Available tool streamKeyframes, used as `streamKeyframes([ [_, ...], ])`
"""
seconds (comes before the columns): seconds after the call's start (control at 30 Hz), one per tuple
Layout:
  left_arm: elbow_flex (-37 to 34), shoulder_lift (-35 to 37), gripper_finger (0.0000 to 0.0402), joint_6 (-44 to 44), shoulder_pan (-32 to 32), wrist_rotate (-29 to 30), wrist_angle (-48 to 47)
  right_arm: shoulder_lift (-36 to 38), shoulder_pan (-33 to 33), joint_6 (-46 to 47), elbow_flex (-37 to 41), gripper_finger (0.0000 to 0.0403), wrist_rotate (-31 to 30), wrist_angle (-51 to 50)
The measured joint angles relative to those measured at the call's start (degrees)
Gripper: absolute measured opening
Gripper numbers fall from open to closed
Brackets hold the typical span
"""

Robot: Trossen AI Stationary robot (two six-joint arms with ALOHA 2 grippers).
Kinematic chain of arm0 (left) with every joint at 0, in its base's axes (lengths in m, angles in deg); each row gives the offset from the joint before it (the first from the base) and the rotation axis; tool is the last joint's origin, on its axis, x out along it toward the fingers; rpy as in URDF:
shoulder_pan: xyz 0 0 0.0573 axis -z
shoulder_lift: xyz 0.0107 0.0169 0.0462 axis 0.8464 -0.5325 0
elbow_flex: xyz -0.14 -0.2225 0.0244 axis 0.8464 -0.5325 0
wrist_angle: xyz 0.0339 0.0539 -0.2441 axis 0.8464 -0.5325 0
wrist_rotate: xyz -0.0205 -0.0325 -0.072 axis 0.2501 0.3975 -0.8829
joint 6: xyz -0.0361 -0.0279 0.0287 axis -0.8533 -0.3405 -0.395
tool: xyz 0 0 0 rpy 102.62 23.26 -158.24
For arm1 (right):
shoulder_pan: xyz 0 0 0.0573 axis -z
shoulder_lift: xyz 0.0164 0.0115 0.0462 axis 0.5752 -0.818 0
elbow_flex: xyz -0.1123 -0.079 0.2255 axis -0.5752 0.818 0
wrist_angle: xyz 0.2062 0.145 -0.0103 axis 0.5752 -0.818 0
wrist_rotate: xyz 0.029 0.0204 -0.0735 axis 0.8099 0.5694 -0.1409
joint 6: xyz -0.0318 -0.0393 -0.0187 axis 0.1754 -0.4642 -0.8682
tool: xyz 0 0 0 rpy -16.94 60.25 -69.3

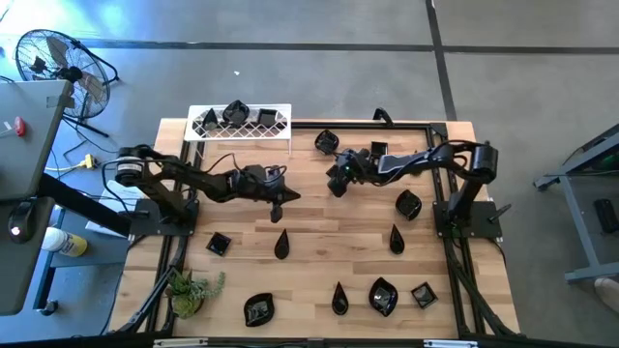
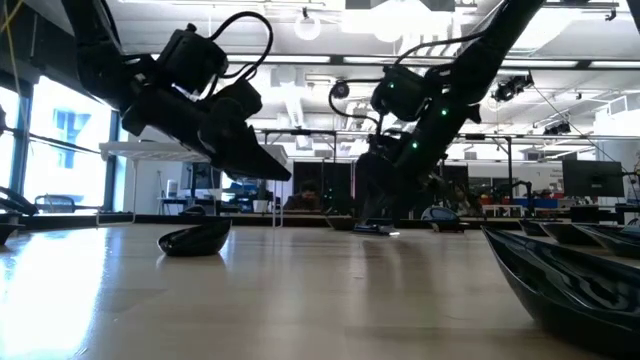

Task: Pick & Place Mini shaped plates
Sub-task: Stack the square plate on top of the square plate on the shelf

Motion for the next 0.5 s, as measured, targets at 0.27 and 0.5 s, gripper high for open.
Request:
streamKeyframes([
  [0.27, 0.0, 0.0, 0.0001, 0.9, 0.0, 0.0, 0.1, -1.8, 1.1, 0.8, 0.0, 0.033, 1.8, 1.3],
  [0.5, 0.0, 0.0, 0.0001, 1.0, 0.0, 0.0, 0.1, -2.4, 1.1, 0.8, 0.0, 0.033, 1.0, 1.7],
])
